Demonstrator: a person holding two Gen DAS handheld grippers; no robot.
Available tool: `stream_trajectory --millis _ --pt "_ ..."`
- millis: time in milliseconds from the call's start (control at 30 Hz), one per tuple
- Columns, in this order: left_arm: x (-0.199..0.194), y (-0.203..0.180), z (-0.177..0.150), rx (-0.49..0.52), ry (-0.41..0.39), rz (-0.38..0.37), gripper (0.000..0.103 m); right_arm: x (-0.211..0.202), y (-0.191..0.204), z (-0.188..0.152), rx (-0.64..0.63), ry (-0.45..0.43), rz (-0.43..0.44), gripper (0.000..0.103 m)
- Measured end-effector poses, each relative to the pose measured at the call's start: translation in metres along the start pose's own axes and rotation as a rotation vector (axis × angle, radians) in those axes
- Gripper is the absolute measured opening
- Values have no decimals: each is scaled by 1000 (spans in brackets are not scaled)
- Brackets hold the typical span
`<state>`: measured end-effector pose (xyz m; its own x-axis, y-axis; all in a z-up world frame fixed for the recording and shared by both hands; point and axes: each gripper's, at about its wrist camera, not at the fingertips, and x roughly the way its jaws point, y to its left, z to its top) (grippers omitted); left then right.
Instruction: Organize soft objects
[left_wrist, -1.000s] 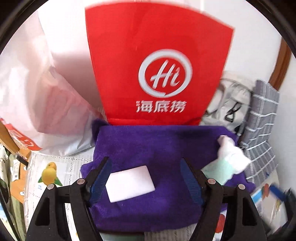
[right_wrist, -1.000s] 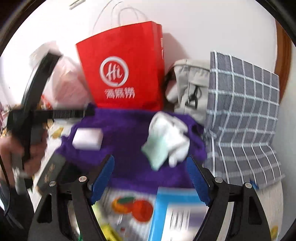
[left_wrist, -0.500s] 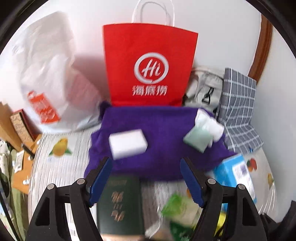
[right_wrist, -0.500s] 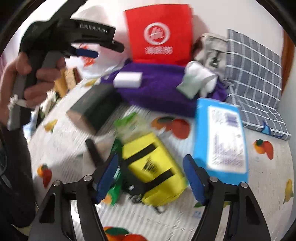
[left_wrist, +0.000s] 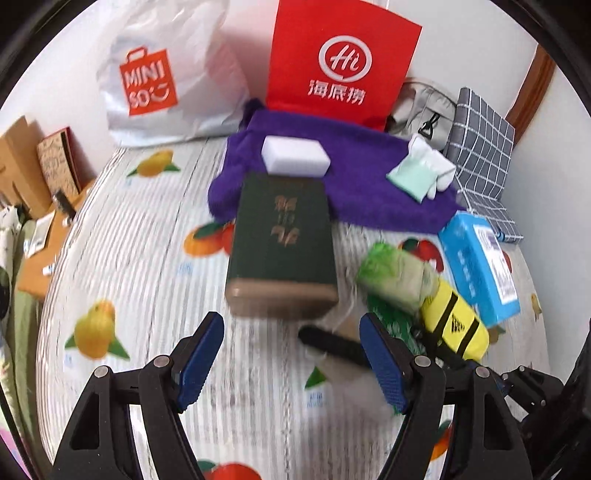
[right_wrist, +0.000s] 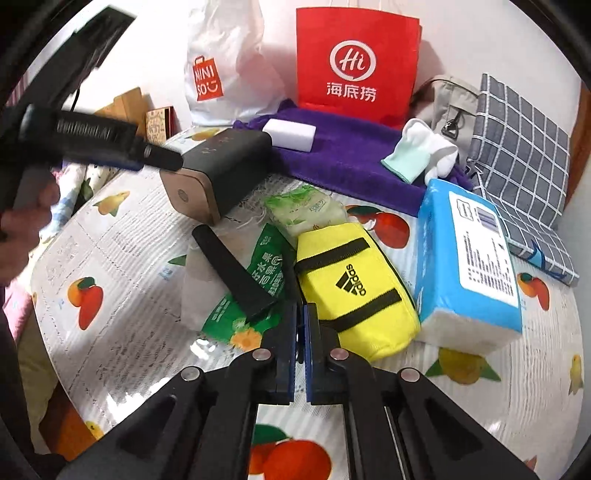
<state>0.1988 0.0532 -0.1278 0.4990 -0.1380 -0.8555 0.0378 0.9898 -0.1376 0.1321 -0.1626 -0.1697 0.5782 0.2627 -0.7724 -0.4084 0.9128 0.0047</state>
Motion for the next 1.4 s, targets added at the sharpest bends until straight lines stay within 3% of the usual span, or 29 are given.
stream_trajectory --millis 167,367,600,700,767,833,900,1000,1100,1133,1267,1333,1400 --pt "-3 -3 -17 6 12 17 74 -20 -2 -11 65 -40 45 3" --pt "3 -14 -35 -2 42 -3 74 -48 -10 -30 76 -75 24 3" --pt "15 -31 -44 12 73 -3 74 -43 -38 -65 105 13 -19 3" --pt "16 -36 -44 16 75 3 74 -38 -41 -74 73 49 -38 12" --pt "16 -39 -43 23 73 8 74 -38 -40 -75 48 32 -56 23" --pt "16 -41 -43 30 74 16 74 -37 -38 -73 26 7 -54 57" --pt "15 -42 -42 30 75 21 74 -37 -34 -71 -9 -19 -63 62" --pt "15 -41 -43 34 76 30 74 -26 -25 -68 -69 -16 -25 62" --pt "17 -39 -42 30 78 41 74 -5 -20 -69 -125 36 -64 61" --pt "17 -38 -42 27 80 45 74 -2 -19 -71 -139 39 -57 56" --pt "18 -38 -42 30 81 58 74 -9 -21 -78 -144 31 15 53" --pt "18 -39 -41 27 80 57 74 -11 -26 -79 -124 29 8 32" --pt "19 -42 -41 25 82 49 74 -12 -31 -79 -117 35 16 26"
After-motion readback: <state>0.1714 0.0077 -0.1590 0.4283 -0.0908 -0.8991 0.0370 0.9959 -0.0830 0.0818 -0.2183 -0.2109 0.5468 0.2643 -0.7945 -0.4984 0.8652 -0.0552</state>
